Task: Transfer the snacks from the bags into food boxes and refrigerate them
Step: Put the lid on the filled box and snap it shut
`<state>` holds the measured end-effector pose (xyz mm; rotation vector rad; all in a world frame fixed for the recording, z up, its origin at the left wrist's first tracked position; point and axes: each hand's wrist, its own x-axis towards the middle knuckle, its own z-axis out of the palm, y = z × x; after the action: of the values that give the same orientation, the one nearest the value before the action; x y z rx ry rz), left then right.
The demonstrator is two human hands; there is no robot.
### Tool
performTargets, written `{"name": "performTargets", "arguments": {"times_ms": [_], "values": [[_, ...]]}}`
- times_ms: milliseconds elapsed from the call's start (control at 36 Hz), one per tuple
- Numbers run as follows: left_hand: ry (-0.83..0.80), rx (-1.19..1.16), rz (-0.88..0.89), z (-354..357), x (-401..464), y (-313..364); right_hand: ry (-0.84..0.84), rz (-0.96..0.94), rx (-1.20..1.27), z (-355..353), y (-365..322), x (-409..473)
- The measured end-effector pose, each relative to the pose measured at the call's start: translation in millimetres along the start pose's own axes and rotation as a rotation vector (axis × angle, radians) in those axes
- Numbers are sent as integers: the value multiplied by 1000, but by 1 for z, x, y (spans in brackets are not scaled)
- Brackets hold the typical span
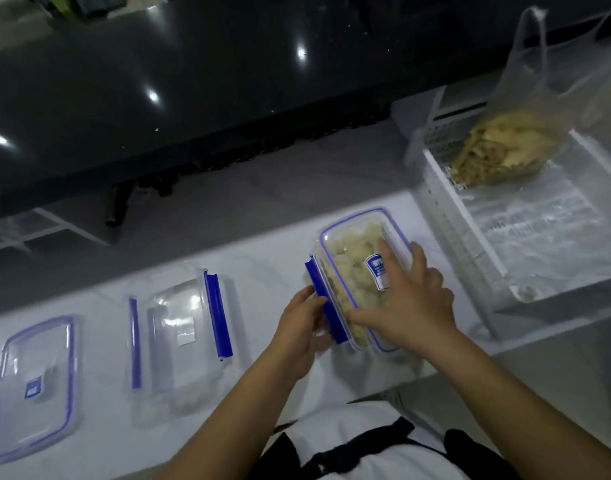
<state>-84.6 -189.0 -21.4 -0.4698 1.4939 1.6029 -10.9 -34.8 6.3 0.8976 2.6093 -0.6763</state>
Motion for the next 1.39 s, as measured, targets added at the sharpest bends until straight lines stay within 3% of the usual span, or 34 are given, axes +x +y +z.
{"name": "performTargets", "arguments": {"times_ms": [167, 389, 667, 750, 889, 1139, 1278, 1389], "values": [[-53, -10, 90, -13, 7, 0, 24, 79, -169, 13, -27, 6], [-159, -7, 136, -30, 9, 2, 15, 117, -158, 15, -34, -2], [-22, -78, 245, -41, 17, 16, -99, 64, -113, -4, -40, -1], [-55, 28, 321, -48, 21, 21, -132, 26, -130, 2, -38, -9], [-48, 422, 451, -50, 23, 15, -137, 37, -113, 2, -41, -10], [-30, 522, 468, -47, 20, 19, -150, -10, -157, 4, -36, -9], [-24, 471, 428, -48, 16, 20, -24, -42, -35, -1, -20, -10], [-14, 474, 409, -47, 16, 20, 142, 48, 407, -17, 8, -3]]}}
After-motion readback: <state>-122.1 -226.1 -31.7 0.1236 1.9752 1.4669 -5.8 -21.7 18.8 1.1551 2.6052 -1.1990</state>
